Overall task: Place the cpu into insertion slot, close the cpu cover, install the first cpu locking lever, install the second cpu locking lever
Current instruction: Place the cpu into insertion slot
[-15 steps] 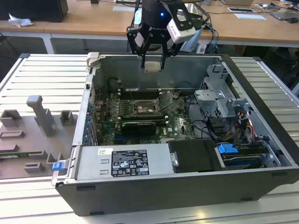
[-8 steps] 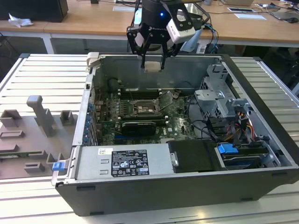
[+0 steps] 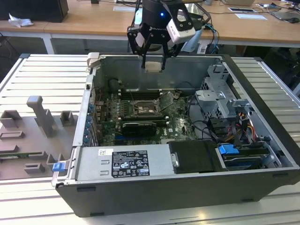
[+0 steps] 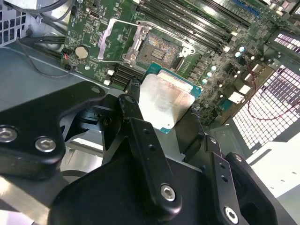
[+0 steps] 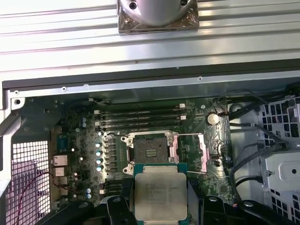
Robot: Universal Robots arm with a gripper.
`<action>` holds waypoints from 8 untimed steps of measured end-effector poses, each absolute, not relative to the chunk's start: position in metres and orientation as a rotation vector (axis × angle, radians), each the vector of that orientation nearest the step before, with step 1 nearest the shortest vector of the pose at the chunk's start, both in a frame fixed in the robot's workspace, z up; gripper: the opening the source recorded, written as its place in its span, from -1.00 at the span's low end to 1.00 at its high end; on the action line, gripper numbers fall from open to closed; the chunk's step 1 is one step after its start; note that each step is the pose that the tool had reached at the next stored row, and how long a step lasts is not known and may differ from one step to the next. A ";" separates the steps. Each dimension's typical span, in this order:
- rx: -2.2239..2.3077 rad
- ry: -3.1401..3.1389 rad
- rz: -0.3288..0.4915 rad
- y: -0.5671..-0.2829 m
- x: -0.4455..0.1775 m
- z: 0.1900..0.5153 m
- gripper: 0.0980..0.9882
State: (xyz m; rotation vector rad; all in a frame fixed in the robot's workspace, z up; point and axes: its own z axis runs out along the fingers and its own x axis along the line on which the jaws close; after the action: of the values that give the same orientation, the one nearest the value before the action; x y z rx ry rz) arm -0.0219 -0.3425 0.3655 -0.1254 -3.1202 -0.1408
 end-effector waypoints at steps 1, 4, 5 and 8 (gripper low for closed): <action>-0.133 -3.120 -0.141 -0.342 -0.022 0.365 0.00; -0.149 -3.120 -0.141 -0.342 -0.022 0.365 0.00; -0.154 -3.120 -0.141 -0.342 -0.022 0.365 0.00; -0.190 -3.119 -0.141 -0.342 -0.022 0.365 0.00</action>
State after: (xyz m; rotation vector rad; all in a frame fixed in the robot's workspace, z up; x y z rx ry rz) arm -0.0219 -0.3425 0.3654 -0.1898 -3.1187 -0.1413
